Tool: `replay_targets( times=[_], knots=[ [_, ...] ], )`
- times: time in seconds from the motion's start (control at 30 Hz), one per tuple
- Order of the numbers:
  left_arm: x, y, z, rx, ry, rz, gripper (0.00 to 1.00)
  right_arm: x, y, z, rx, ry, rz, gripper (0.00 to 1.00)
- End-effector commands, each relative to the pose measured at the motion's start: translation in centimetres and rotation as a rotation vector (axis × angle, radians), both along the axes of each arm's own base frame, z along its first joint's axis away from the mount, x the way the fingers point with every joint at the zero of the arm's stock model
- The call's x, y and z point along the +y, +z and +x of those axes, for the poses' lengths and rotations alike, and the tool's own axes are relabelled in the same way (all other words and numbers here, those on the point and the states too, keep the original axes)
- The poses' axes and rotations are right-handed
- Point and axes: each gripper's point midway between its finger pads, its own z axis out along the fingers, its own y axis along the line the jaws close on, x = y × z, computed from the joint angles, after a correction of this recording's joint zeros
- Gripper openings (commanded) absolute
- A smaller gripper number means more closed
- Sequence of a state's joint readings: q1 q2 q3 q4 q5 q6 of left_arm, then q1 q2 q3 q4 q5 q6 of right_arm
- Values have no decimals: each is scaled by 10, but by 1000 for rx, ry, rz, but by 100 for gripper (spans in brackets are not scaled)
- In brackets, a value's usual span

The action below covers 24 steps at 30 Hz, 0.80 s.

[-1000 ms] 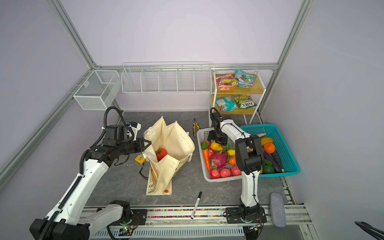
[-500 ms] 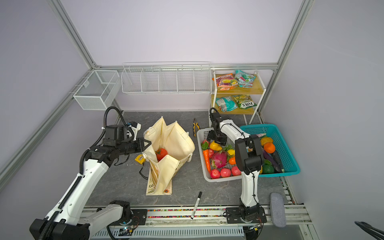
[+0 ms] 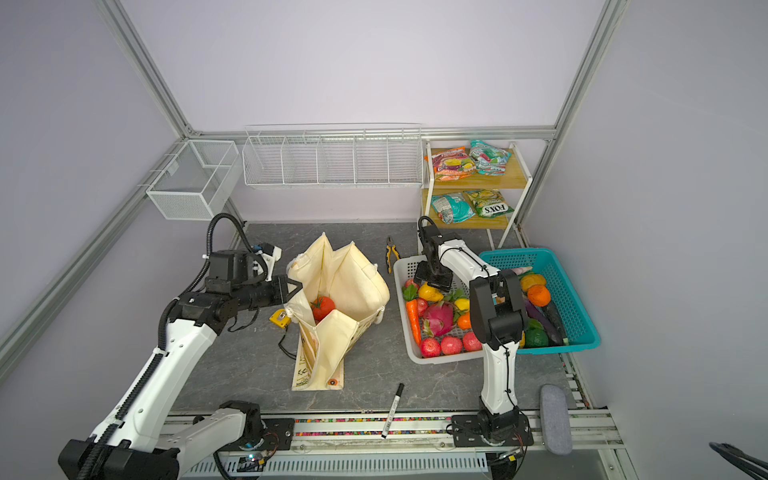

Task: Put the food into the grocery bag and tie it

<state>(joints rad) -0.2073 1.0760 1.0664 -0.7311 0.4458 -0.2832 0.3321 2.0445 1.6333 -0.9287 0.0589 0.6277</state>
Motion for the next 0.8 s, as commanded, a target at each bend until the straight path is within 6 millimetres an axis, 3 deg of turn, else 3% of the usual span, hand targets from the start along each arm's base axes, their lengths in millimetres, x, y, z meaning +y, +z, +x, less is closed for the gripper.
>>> replay_targets(
  times=[0.0, 0.2, 0.4, 0.77],
  knots=[
    [1, 5, 0, -22, 5, -7, 0, 0, -23, -28, 133, -6, -5, 79],
    [2, 8, -1, -29, 4, -8, 0, 3, -21, -28, 129, -3, 8, 67],
    [2, 12, -3, -36, 3, -4, 0, 2, -3, -25, 88, -7, 15, 51],
    [2, 16, -5, -42, 5, -11, 0, -11, 76, -20, -70, -4, -21, 50]
  ],
)
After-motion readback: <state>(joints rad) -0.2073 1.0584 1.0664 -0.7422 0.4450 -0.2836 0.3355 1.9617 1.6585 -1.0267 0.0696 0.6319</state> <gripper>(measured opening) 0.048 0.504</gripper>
